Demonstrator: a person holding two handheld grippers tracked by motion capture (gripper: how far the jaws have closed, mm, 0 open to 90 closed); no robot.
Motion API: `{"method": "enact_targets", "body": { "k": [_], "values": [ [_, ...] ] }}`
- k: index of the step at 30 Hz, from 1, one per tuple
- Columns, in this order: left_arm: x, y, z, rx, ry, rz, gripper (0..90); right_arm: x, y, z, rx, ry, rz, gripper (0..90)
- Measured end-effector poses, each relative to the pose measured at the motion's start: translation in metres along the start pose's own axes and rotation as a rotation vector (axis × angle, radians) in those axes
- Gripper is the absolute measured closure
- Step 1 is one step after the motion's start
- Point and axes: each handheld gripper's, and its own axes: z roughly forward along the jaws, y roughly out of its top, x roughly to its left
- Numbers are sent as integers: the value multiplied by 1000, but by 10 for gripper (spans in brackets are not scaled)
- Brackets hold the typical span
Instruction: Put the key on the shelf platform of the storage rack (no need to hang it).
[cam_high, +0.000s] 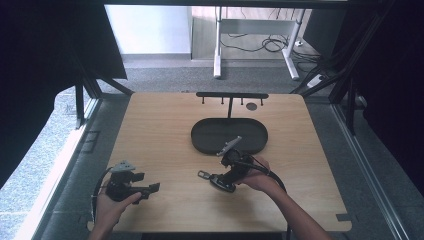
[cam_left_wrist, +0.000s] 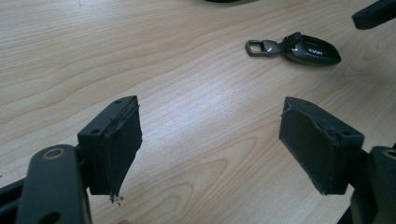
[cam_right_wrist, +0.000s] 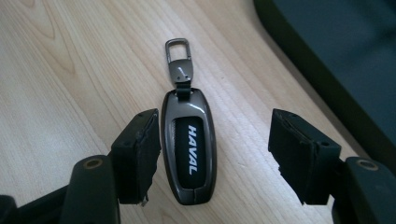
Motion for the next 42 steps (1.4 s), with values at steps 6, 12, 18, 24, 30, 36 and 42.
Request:
{"method": "enact_targets", "body": {
  "k": [6,12,18,24,30,36,42],
  "values": [
    [0,0,1,3,1,-1,214,5,3,13,33,21,-13,348],
    [0,0,0,3,0,0,214,8,6,31,74,22,-34,347],
    [0,0,1,4,1,0,214,6,7,47,112,29,-40,356],
    [1,0,0,0,-1,-2,214,6,7,56,148,34,-42,372],
    [0,-1,2,8,-1,1,213,9,5,62,186,41,-53,408],
    [-1,0,2,8,-1,2,214,8,5,60,192,50,-44,487],
    [-1,-1,2,5,-1,1,214,10,6,60,184,30,-64,495]
  ]
}}
